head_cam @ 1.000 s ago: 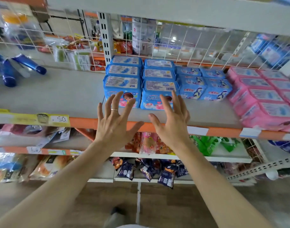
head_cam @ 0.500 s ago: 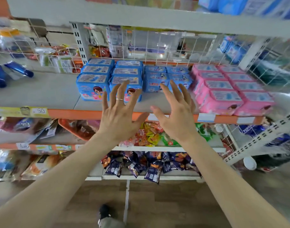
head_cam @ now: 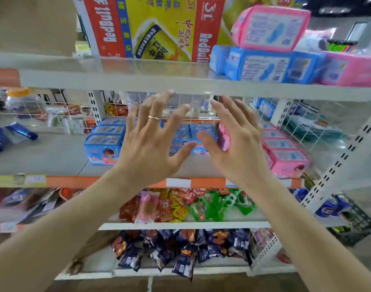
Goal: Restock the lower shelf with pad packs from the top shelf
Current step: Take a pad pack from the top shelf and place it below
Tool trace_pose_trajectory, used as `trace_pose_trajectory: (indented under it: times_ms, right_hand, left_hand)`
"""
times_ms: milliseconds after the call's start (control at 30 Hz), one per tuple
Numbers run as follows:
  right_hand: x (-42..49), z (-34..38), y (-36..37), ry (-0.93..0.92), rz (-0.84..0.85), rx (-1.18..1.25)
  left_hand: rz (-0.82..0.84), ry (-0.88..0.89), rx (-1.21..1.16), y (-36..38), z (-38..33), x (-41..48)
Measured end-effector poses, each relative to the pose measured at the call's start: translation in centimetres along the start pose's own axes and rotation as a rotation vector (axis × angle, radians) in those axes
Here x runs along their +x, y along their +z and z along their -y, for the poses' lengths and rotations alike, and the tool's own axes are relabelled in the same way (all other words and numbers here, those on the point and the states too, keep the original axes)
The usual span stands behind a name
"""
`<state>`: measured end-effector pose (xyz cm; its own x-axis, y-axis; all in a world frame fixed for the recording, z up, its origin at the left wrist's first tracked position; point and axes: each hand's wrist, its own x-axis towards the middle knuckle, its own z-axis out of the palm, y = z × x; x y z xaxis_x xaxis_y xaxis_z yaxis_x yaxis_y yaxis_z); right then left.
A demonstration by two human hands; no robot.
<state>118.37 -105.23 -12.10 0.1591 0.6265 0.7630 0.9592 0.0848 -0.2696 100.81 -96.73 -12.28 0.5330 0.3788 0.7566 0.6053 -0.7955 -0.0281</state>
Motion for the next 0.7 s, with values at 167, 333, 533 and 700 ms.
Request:
trace_pose_trajectory:
  times_ms: [167, 333, 533, 700]
  right_hand:
    - [5.0, 2.0, -3.2, -0.185, -0.098, -0.044]
    - [8.9, 2.9, -3.1, -0.217, -0.147, -0.104]
    - [12.1, 1.8, -0.9, -0.183, -0.156, -0.173]
    - [14.4, 0.6, 0.8, -0.137, -0.152, -0.212]
  left_hand:
    - [-0.118, 0.036, 0.041, -3.7, 1.4, 5.6]
    - [-0.121, 0.047, 0.038, -4.0, 3.5, 9.0]
    - [-0.136, 0.067, -0.013, -2.5, 6.8, 11.4]
    - [-0.124, 0.086, -0.067, -0.6, 9.3, 13.3]
